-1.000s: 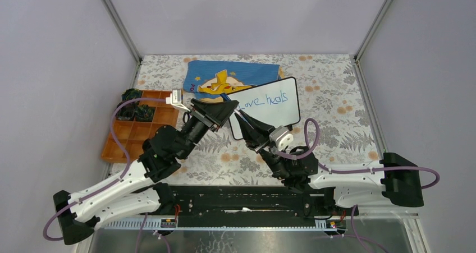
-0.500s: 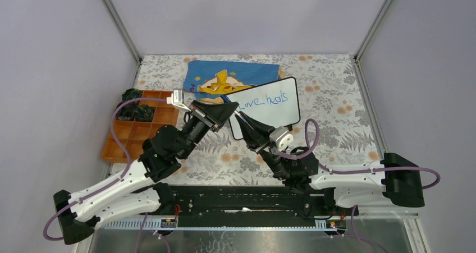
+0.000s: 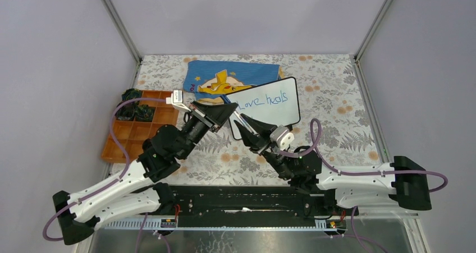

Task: Write a sentence on the whiteboard
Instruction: Close the whiteboard marker at the center of the board, then place the whiteboard marker at the center of the board.

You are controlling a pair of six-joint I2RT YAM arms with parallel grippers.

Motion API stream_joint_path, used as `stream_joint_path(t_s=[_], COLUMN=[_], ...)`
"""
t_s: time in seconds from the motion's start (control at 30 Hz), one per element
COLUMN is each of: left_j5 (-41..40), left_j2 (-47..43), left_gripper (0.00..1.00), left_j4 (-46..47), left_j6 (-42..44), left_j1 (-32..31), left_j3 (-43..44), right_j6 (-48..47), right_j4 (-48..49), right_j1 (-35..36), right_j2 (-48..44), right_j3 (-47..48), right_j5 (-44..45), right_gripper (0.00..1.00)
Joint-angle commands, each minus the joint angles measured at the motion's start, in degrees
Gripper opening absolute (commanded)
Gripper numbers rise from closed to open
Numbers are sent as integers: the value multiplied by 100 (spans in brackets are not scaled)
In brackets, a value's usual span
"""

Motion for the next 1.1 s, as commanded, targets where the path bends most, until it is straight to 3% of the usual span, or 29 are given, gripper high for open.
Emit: stream_joint_path(t_s=[0.0, 0.13, 0.23, 0.3, 0.53, 0.7, 0.9, 1.07], left_j5=[-214, -289, -489, -761, -1735, -2119, -1263, -122], left_j2=[-87, -130, -220, -298, -628, -649, 180, 981], left_gripper=[0, 0, 0, 0, 0, 0, 0, 0], left_j4=[8, -58, -366, -856, -3206, -4539, -5199, -4980], left_j6=[144, 226, 529, 874, 2020, 2156, 1936, 1998], left_j1=[15, 21, 22, 30, 70, 92, 454, 1196], left_j3=[103, 105, 204, 411, 1042, 1024, 717, 240], right_j6=[219, 367, 679, 990, 1564, 1811, 2143, 2373], right_j4=[-94, -657, -1613, -2315, -4772, -5760, -6044, -6278], right_j1=[22, 21, 22, 22, 18, 20, 22, 22], right_j2=[-256, -362, -583, -787, -1892, -2472, -2500, -2196], right_j3=[54, 207, 444, 592, 873, 746, 487, 541], right_j5=[-206, -301, -531, -660, -772, -27, 1156, 1827], right_gripper=[42, 64, 90, 99, 100, 100, 100, 100])
